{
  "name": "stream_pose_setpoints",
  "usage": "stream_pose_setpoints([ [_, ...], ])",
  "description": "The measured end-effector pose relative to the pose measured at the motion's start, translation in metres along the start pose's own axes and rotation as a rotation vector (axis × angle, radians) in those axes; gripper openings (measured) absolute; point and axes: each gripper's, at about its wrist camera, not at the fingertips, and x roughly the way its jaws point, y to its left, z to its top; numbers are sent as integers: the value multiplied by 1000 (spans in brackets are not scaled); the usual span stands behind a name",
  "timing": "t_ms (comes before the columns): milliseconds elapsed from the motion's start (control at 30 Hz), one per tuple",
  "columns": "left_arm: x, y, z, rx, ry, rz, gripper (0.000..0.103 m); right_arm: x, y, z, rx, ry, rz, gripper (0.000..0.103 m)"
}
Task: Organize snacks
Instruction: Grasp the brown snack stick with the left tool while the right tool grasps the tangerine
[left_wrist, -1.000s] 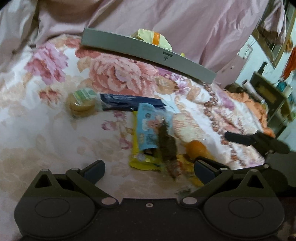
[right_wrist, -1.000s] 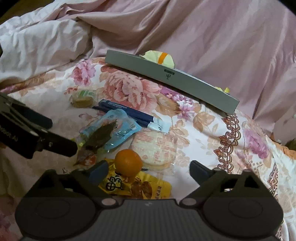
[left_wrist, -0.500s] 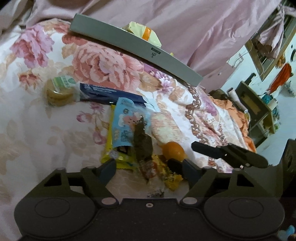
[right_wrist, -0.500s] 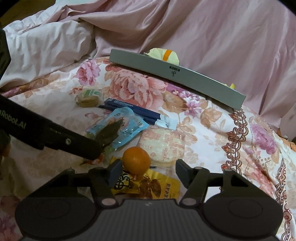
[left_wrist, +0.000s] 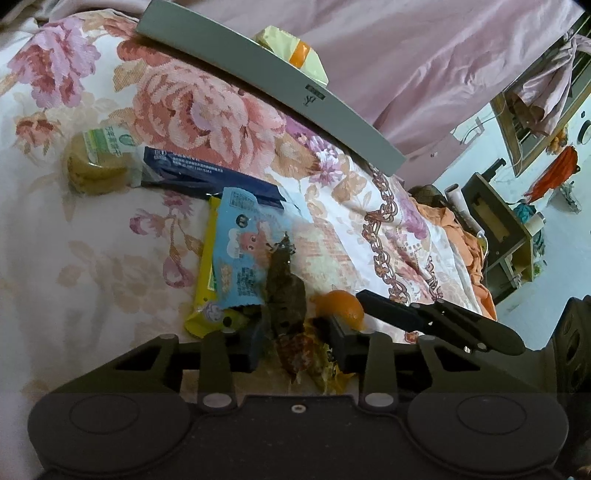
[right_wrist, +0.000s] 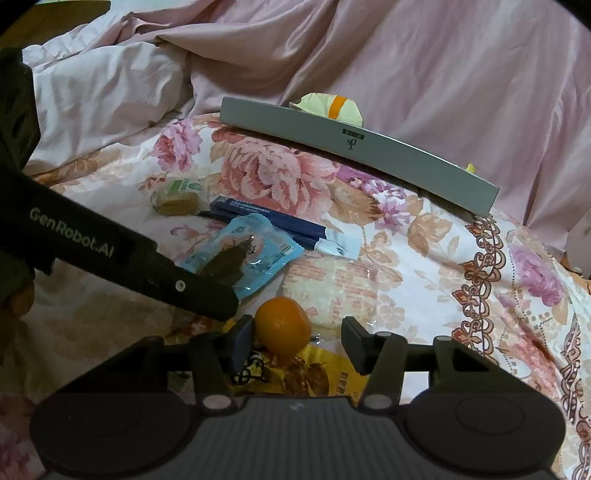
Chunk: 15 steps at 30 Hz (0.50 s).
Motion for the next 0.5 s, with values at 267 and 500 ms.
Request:
stream_pose_setpoints([
  [267,4,2,-2,-15,-2,3,25,3,3,0,11,8,31,37],
  [500,4,4,-4,-18,-7,-3,26,3,0,0,43,17,46,37],
])
